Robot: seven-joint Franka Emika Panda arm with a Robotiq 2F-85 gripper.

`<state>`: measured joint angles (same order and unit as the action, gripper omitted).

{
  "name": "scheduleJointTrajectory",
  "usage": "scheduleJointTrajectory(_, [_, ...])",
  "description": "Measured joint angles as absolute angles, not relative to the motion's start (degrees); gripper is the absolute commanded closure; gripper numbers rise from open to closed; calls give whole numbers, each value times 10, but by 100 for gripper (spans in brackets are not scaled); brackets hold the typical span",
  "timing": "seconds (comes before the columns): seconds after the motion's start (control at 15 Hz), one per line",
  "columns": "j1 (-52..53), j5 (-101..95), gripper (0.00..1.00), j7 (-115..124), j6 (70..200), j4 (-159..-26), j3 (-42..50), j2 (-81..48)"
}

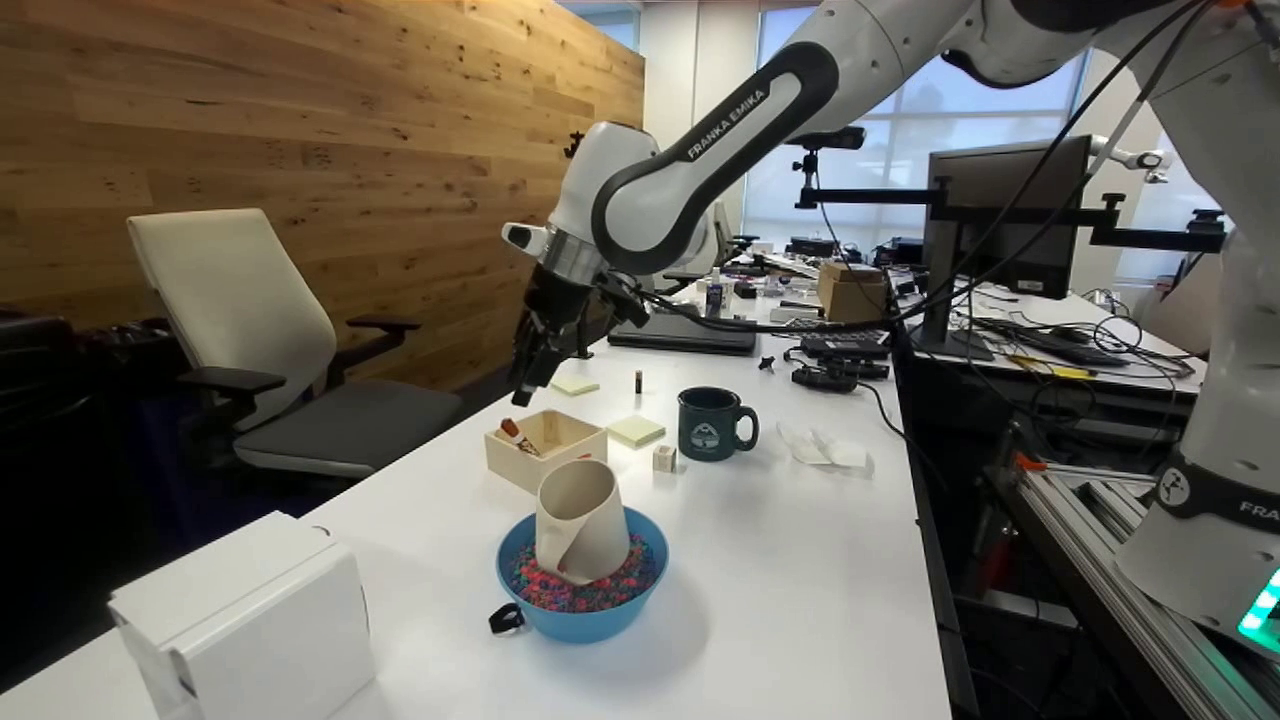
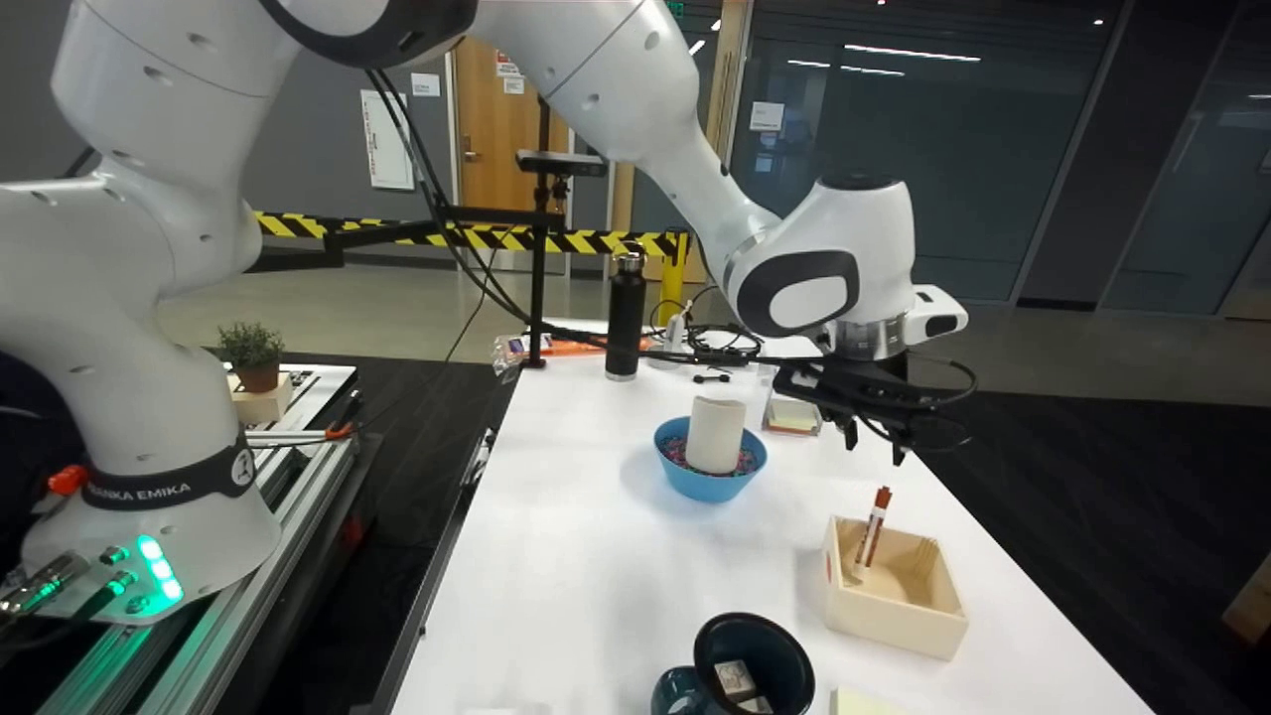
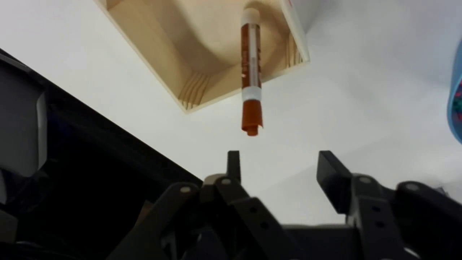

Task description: Take the marker from the white cup and place it in the box, then place the cup on the table.

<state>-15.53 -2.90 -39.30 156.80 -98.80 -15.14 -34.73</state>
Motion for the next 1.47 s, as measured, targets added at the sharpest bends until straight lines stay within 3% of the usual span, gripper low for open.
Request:
scheduleJointTrajectory(0.13, [-133,-29,0,-363,1550,-981,-144,-325])
scheduleJointTrajectory(0.4, [-1,-97,0,-218,1487,-987,-75,-274])
scheduleJointTrajectory(0.73, [166,-194,0,-3,1318,-996,-15,-241])
scheduleJointTrajectory(1.2, [190,-194,0,113,1134,-994,-32,-231])
scheduleJointTrajectory(1.47, [173,-172,0,110,1143,-995,-43,-235])
